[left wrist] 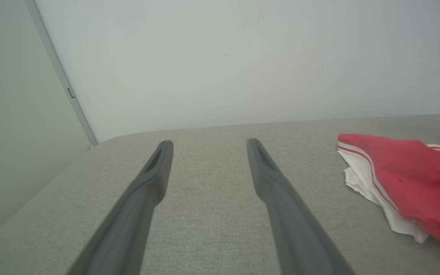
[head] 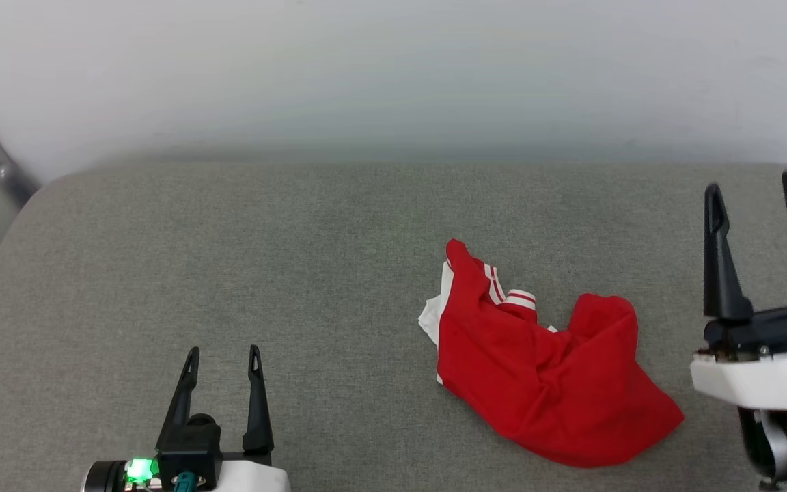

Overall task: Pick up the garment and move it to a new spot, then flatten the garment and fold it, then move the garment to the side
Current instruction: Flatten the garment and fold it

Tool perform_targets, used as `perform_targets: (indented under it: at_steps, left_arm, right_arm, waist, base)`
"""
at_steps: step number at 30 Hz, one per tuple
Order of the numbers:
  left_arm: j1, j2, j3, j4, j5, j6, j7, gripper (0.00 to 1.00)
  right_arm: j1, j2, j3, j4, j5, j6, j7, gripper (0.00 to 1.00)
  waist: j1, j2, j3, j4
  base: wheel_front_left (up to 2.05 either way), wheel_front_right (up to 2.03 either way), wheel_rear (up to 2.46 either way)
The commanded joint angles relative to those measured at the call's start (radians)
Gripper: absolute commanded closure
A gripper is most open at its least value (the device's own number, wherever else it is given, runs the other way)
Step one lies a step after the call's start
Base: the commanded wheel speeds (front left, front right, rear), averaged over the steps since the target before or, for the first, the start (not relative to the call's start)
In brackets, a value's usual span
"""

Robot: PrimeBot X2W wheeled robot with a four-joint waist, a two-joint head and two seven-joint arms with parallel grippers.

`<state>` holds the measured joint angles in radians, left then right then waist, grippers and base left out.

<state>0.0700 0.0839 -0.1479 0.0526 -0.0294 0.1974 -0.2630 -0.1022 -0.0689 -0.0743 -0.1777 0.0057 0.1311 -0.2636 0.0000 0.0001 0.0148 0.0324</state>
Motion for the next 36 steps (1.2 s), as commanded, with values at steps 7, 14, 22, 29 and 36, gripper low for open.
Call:
perform_targets:
  at_steps: [7,14,22,29,36]
  left_arm:
    - [-0.029,-0.006,0.015,-0.017,0.006,-0.003,-0.003,0.0]
    - [-0.06,-0.012,0.027,-0.029,0.004,-0.005,-0.003,0.0]
    - [-0.109,-0.018,0.026,-0.045,0.004,-0.01,-0.003,0.0]
    - [-0.165,-0.026,0.013,-0.057,-0.002,-0.011,-0.003,0.0]
    - [-0.209,-0.031,-0.001,-0.064,-0.013,-0.002,-0.003,0.0]
  right_arm:
    - [-0.224,-0.216,0.124,0.164,0.051,-0.001,0.019,0.0]
    - [-0.413,-0.494,0.424,0.254,0.267,-0.001,0.363,0.0]
    - [-0.613,-0.746,0.774,0.188,0.566,-0.001,0.835,0.0]
    - [-0.767,-0.819,0.958,0.189,0.75,-0.001,1.157,0.0]
    - [-0.799,-0.799,1.051,0.281,0.815,-0.001,1.193,0.0]
  waist:
    - [0.0,-0.0001,0.06,-0.003]
    - [0.0,-0.0001,0.131,-0.008]
    - [0.0,-0.0001,0.22,0.005]
    - [0.0,-0.0001,0.315,0.041]
    - [0.0,-0.0001,0.39,0.08]
  base:
    - [0.0,0.0,0.0]
    - [0.0,0.0,0.0]
    - [0.0,0.0,0.0]
    - [0.0,0.0,0.0]
    - [0.0,0.0,0.0]
